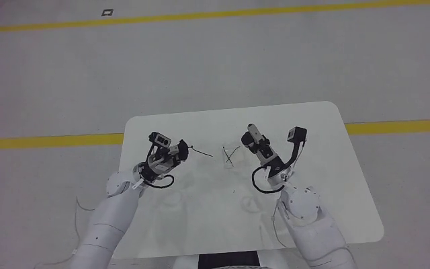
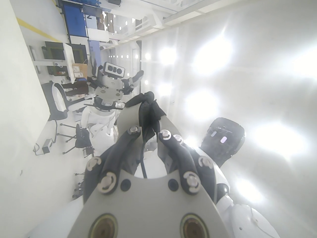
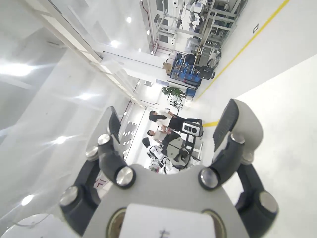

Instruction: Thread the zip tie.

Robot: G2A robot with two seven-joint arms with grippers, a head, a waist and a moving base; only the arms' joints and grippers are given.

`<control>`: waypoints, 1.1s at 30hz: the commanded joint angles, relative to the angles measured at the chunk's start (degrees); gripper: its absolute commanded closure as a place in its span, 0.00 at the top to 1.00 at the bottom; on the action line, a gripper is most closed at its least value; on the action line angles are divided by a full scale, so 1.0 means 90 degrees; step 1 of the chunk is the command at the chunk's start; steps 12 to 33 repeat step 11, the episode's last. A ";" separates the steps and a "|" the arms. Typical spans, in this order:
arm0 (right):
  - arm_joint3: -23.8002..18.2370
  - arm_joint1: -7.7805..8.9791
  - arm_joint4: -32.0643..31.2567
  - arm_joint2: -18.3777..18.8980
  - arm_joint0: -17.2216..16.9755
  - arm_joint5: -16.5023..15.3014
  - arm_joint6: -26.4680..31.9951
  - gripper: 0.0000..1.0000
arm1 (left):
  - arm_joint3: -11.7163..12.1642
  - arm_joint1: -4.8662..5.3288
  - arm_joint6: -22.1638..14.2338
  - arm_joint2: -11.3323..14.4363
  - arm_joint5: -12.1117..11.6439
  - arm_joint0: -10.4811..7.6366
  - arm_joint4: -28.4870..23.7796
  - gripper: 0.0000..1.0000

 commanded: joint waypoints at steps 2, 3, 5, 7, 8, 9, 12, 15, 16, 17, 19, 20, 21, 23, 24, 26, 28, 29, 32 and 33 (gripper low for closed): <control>-0.0005 0.0015 -0.0043 0.0036 -0.0014 0.0000 -0.0087 1.00 | -0.0395 0.0055 0.0058 -0.0208 -0.0022 0.0207 0.0027 0.00; -0.0009 0.0018 -0.0050 0.0035 -0.0016 0.0000 -0.0108 1.00 | -0.0506 0.0068 0.0088 -0.0254 -0.0017 0.0273 0.0038 0.00; 0.0026 0.0025 0.0050 0.0051 -0.0015 0.0000 -0.0136 1.00 | -0.0716 0.0091 0.0118 -0.0296 0.0077 0.0403 0.0066 0.00; 0.0041 0.0025 0.0117 0.0075 -0.0014 0.0000 -0.0167 1.00 | -0.0733 0.0093 0.0126 -0.0300 0.0085 0.0415 0.0071 0.00; 0.0041 0.0025 0.0117 0.0075 -0.0014 0.0000 -0.0167 1.00 | -0.0733 0.0093 0.0126 -0.0300 0.0085 0.0415 0.0071 0.00; 0.0041 0.0025 0.0117 0.0075 -0.0014 0.0000 -0.0167 1.00 | -0.0733 0.0093 0.0126 -0.0300 0.0085 0.0415 0.0071 0.00; 0.0041 0.0025 0.0117 0.0075 -0.0014 0.0000 -0.0167 1.00 | -0.0733 0.0093 0.0126 -0.0300 0.0085 0.0415 0.0071 0.00; 0.0041 0.0025 0.0117 0.0075 -0.0014 0.0000 -0.0167 1.00 | -0.0733 0.0093 0.0126 -0.0300 0.0085 0.0415 0.0071 0.00; 0.0041 0.0025 0.0117 0.0075 -0.0014 0.0000 -0.0167 1.00 | -0.0733 0.0093 0.0126 -0.0300 0.0085 0.0415 0.0071 0.00; 0.0041 0.0025 0.0117 0.0075 -0.0014 0.0000 -0.0167 1.00 | -0.0733 0.0093 0.0126 -0.0300 0.0085 0.0415 0.0071 0.00; 0.0041 0.0025 0.0117 0.0075 -0.0014 0.0000 -0.0167 1.00 | -0.0733 0.0093 0.0126 -0.0300 0.0085 0.0415 0.0071 0.00; 0.0041 0.0025 0.0117 0.0075 -0.0014 0.0000 -0.0167 1.00 | -0.0733 0.0093 0.0126 -0.0300 0.0085 0.0415 0.0071 0.00; 0.0041 0.0025 0.0117 0.0075 -0.0014 0.0000 -0.0167 1.00 | -0.0733 0.0093 0.0126 -0.0300 0.0085 0.0415 0.0071 0.00; 0.0041 0.0025 0.0117 0.0075 -0.0014 0.0000 -0.0167 1.00 | -0.0733 0.0093 0.0126 -0.0300 0.0085 0.0415 0.0071 0.00; 0.0041 0.0025 0.0117 0.0075 -0.0014 0.0000 -0.0167 1.00 | -0.0733 0.0093 0.0126 -0.0300 0.0085 0.0415 0.0071 0.00; 0.0041 0.0025 0.0117 0.0075 -0.0014 0.0000 -0.0167 1.00 | -0.0733 0.0093 0.0126 -0.0300 0.0085 0.0415 0.0071 0.00; 0.0041 0.0025 0.0117 0.0075 -0.0014 0.0000 -0.0167 1.00 | -0.0733 0.0093 0.0126 -0.0300 0.0085 0.0415 0.0071 0.00; 0.0041 0.0025 0.0117 0.0075 -0.0014 0.0000 -0.0167 1.00 | -0.0733 0.0093 0.0126 -0.0300 0.0085 0.0415 0.0071 0.00; 0.0041 0.0025 0.0117 0.0075 -0.0014 0.0000 -0.0167 1.00 | -0.0733 0.0093 0.0126 -0.0300 0.0085 0.0415 0.0071 0.00; 0.0041 0.0025 0.0117 0.0075 -0.0014 0.0000 -0.0167 1.00 | -0.0733 0.0093 0.0126 -0.0300 0.0085 0.0415 0.0071 0.00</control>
